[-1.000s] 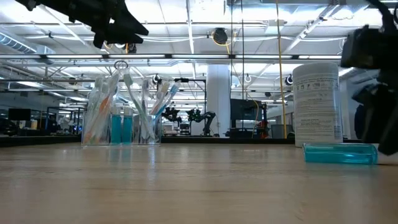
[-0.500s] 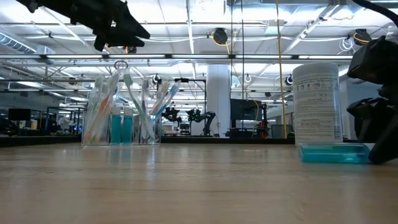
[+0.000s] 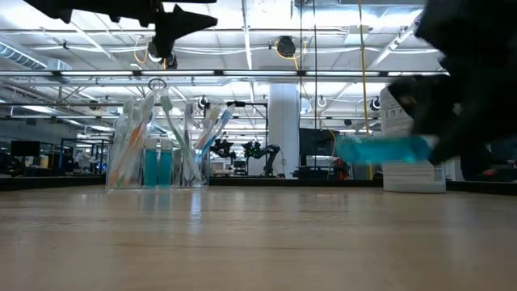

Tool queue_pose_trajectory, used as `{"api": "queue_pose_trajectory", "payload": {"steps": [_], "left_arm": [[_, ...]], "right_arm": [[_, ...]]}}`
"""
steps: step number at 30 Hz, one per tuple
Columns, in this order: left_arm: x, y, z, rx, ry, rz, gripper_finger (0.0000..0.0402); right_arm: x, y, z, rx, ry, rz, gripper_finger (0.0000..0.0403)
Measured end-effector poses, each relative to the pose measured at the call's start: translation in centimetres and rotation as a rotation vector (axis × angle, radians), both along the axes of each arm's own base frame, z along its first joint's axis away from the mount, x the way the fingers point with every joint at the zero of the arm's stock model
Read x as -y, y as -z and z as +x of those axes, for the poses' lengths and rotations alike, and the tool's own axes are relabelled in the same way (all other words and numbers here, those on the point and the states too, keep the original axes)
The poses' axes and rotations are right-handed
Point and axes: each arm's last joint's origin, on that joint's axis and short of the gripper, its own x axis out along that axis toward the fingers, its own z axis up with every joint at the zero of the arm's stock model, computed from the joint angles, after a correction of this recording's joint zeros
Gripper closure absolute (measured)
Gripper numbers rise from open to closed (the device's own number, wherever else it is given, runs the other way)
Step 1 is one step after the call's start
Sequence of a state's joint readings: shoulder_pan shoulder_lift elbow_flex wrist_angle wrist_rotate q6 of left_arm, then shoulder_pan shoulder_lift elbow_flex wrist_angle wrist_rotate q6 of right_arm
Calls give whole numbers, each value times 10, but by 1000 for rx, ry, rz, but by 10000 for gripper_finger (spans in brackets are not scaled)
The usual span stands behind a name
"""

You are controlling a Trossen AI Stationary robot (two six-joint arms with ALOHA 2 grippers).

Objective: Pick & Place toothbrushing station
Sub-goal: Put the blue mouthwash into the transparent organizer

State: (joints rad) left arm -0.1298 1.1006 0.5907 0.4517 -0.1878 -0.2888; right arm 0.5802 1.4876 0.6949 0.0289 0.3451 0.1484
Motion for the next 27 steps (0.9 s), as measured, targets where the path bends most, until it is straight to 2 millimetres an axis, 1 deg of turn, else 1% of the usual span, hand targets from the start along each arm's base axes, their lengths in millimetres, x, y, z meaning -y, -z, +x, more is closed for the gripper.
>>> {"api": "queue_pose_trajectory", "payload": {"steps": [4, 6, 8, 11, 14, 16, 18, 20, 22, 24, 26, 27], "left_arm": [[5, 10, 10, -15, 18, -20, 218], [6, 16, 14, -39, 15, -80, 218], [8, 25, 19, -73, 28, -154, 218], [11, 37, 26, -129, 89, -230, 218], [15, 45, 39, -194, 165, -289, 218], [19, 44, 52, -223, 219, -306, 218], [22, 43, 64, -290, 246, -301, 218], [24, 40, 80, -364, 241, -271, 218], [24, 41, 91, -471, 211, -227, 218], [23, 39, 104, -545, 177, -203, 218], [20, 43, 113, -644, 137, -211, 218], [18, 44, 119, -664, 127, -216, 218]], "right_arm": [[5, -33, 26, 10, -134, -172, 312], [9, -47, 36, 28, -187, -257, 314], [12, -57, 43, 57, -256, -346, 314], [18, -66, 52, 97, -358, -487, 309], [26, -64, 61, 82, -394, -600, 304], [33, -60, 67, 58, -399, -635, 304], [38, -56, 72, 42, -405, -662, 307], [43, -50, 75, 19, -404, -674, 308], [46, -46, 77, -3, -398, -675, 307], [48, -46, 79, -1, -388, -674, 303], [48, -46, 79, 0, -385, -678, 301], [48, -46, 79, 6, -385, -678, 301]]}}
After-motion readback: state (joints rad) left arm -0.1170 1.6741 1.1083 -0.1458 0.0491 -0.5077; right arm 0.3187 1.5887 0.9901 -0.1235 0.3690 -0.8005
